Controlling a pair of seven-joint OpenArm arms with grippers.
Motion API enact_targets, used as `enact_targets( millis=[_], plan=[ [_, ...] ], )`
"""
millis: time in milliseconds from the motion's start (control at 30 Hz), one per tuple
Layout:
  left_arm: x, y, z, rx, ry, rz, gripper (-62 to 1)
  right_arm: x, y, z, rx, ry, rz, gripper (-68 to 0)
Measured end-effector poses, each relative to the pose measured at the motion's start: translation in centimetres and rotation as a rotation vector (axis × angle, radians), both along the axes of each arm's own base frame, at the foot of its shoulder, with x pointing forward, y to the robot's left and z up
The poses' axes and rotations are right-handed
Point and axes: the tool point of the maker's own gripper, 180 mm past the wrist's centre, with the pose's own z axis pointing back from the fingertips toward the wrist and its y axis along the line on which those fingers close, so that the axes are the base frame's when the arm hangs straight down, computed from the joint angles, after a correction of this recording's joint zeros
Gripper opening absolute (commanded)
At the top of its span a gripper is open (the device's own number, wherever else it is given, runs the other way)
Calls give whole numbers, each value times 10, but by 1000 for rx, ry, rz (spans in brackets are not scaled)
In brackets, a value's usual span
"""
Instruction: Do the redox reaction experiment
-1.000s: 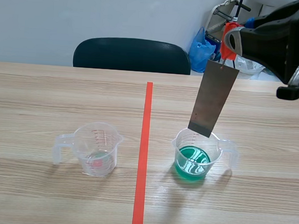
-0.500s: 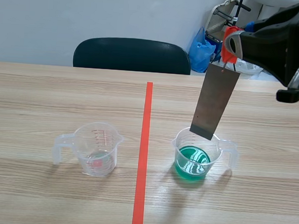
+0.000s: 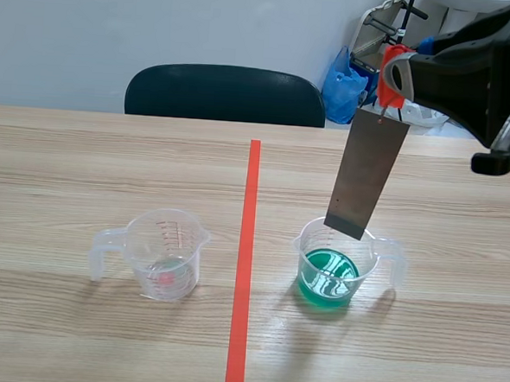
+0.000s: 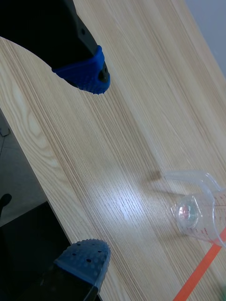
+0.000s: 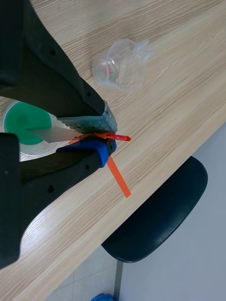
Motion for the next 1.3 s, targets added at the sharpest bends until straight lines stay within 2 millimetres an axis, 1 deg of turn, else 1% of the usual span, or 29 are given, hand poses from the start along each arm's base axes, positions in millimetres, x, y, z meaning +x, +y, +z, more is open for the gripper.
enact_targets(
  millis=[767,867,900,933,1000,1033,1067,1100,1133,1167,1300],
  plan=[
    [0,0,0,0,0,1,14,0,0,0,0,0,0,-669],
    [4,0,3,-26,-5,0,14,0,0,-1,-3,2,-1,-669],
    [6,-1,3,-28,-3,-17,-50,0,0,-1,-3,2,-1,-669],
    [9,-1,4,-36,-4,-31,-140,0,0,-1,-3,2,-1,-669],
    [18,-4,8,-67,-11,-59,-350,0,0,-1,-3,2,-1,-669],
    [22,-7,9,-74,-9,-95,-434,0,0,-1,-3,3,-1,-669],
    [28,-12,9,-87,-3,-133,-496,0,0,-1,-3,2,-1,-669],
    [34,-17,8,-100,8,-174,-544,0,0,-1,-3,2,-1,-669],
    [41,-22,8,-104,15,-212,-578,0,0,-1,-3,2,-1,-669],
    [50,-27,9,-110,16,-250,-587,0,0,-1,-2,2,-2,-669],
    [95,-45,23,-202,-39,-290,-587,0,0,-1,-3,2,-1,-669]
  ],
)
